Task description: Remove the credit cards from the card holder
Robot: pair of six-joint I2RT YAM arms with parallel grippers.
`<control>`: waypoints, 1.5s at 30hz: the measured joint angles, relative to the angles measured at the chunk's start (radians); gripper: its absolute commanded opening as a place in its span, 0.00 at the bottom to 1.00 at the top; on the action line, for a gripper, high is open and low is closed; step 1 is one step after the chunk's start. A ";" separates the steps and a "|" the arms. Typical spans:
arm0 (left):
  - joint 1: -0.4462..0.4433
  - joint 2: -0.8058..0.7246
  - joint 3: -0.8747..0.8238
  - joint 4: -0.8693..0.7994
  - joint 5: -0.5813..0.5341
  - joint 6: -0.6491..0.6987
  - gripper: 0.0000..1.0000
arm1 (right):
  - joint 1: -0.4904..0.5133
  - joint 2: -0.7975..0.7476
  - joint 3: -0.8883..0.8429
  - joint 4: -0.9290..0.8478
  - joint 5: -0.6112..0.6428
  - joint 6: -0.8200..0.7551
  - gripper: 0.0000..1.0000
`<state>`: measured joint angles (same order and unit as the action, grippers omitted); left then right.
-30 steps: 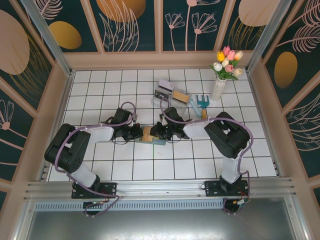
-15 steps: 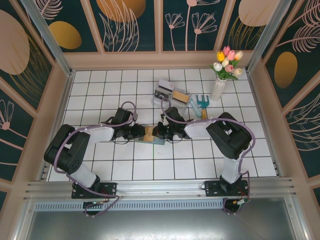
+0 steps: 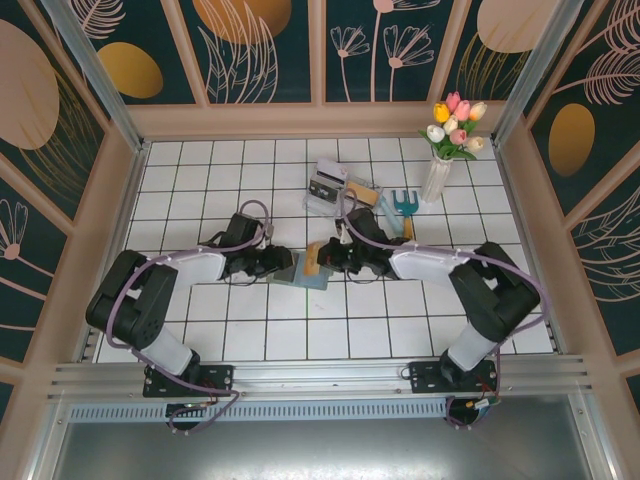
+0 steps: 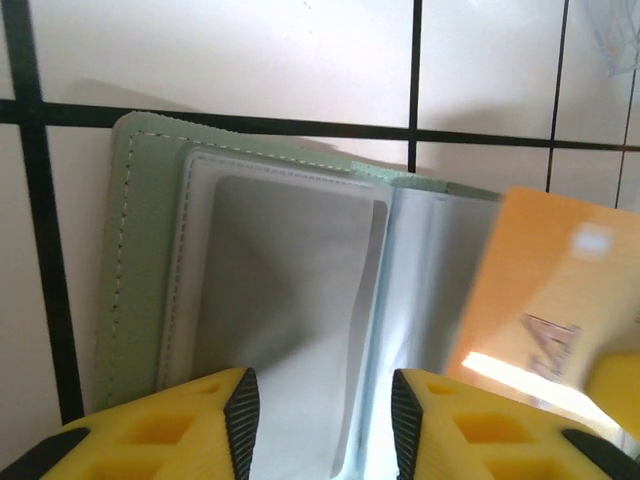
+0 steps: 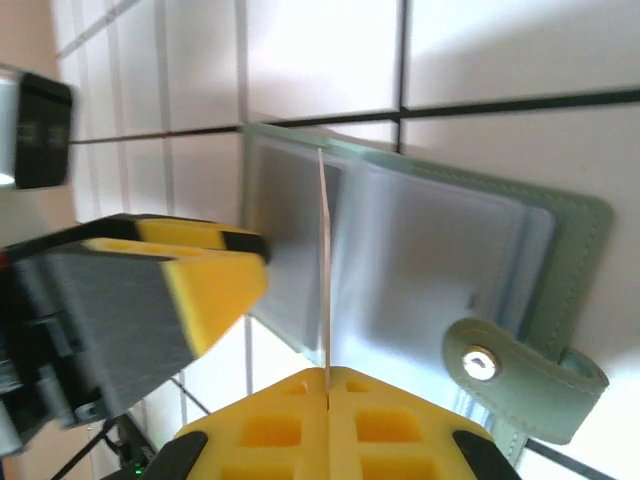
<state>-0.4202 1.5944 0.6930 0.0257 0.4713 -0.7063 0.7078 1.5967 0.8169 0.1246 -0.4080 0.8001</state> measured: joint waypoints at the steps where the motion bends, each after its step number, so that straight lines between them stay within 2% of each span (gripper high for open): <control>1: 0.008 -0.009 0.006 0.000 0.010 -0.008 0.54 | -0.005 -0.022 0.000 0.003 0.000 -0.003 0.00; 4: 0.027 -0.050 0.036 0.000 0.038 -0.024 0.63 | -0.032 -0.077 -0.004 0.023 -0.006 -0.011 0.00; 11: 0.067 -0.172 0.106 0.049 0.101 -0.069 0.98 | -0.146 -0.149 -0.030 0.097 -0.079 -0.022 0.00; 20: 0.074 -0.178 0.138 0.249 0.312 -0.154 0.97 | -0.202 -0.183 -0.039 0.315 -0.262 -0.013 0.00; 25: 0.071 -0.153 0.142 0.341 0.402 -0.215 0.86 | -0.201 -0.178 -0.040 0.442 -0.357 0.028 0.00; 31: 0.062 -0.147 0.142 0.429 0.468 -0.282 0.56 | -0.197 -0.143 -0.040 0.550 -0.435 0.072 0.00; 37: 0.059 -0.145 0.118 0.605 0.502 -0.404 0.23 | -0.191 -0.127 -0.040 0.600 -0.461 0.112 0.00; 42: 0.056 -0.132 0.103 0.680 0.517 -0.467 0.08 | -0.183 -0.127 -0.045 0.653 -0.468 0.153 0.00; 43: 0.056 -0.132 0.103 0.689 0.517 -0.475 0.03 | -0.183 -0.127 -0.049 0.660 -0.461 0.165 0.04; 45: 0.055 -0.132 0.102 0.700 0.513 -0.485 0.00 | -0.183 -0.127 -0.060 0.682 -0.441 0.195 0.10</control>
<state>-0.3649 1.4628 0.7952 0.7258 0.9844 -1.1912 0.5251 1.4693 0.7570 0.8070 -0.8486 0.9947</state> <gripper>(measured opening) 0.043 0.071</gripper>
